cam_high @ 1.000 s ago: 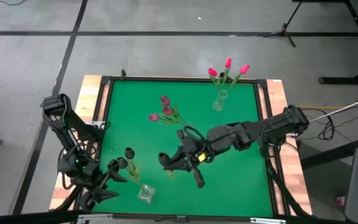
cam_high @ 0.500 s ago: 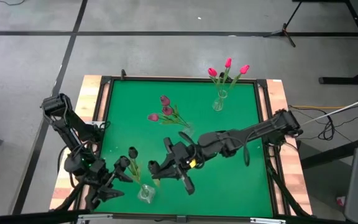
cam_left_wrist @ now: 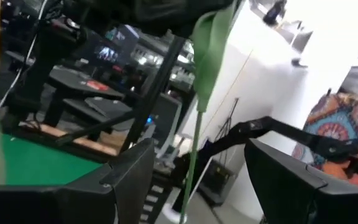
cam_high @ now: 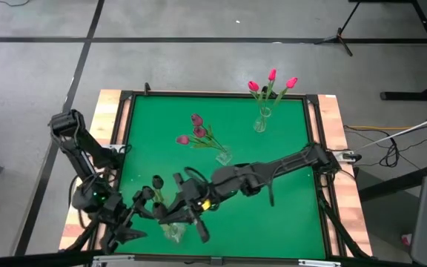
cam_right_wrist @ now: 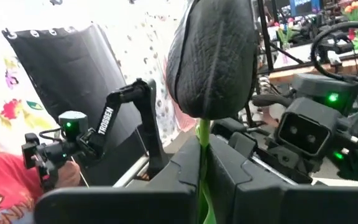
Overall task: Sort flowers into vase by color
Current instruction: Put the black tulip into the bottom transparent vase
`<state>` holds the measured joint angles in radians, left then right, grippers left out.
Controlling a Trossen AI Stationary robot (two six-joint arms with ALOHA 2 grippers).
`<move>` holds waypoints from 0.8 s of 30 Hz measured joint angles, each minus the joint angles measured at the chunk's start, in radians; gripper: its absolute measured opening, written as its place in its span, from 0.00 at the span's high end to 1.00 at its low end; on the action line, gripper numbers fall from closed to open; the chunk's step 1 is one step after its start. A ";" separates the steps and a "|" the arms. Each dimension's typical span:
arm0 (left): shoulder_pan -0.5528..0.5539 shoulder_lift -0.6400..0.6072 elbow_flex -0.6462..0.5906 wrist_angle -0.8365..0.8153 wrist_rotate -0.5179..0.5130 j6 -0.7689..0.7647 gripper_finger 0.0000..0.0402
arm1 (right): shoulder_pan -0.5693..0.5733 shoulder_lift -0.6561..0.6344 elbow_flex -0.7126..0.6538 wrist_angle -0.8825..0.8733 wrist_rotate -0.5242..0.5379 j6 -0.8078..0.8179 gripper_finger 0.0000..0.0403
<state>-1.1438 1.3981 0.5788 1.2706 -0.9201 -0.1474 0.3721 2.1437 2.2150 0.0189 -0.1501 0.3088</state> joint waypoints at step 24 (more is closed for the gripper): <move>-0.001 -0.042 0.177 -0.397 -0.224 0.047 0.38 | -0.041 0.113 0.126 0.042 0.008 -0.003 0.95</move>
<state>-1.1443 1.3560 0.7555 0.8732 -1.1446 -0.1005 0.3314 2.2570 2.3405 0.0613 -0.1425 0.3054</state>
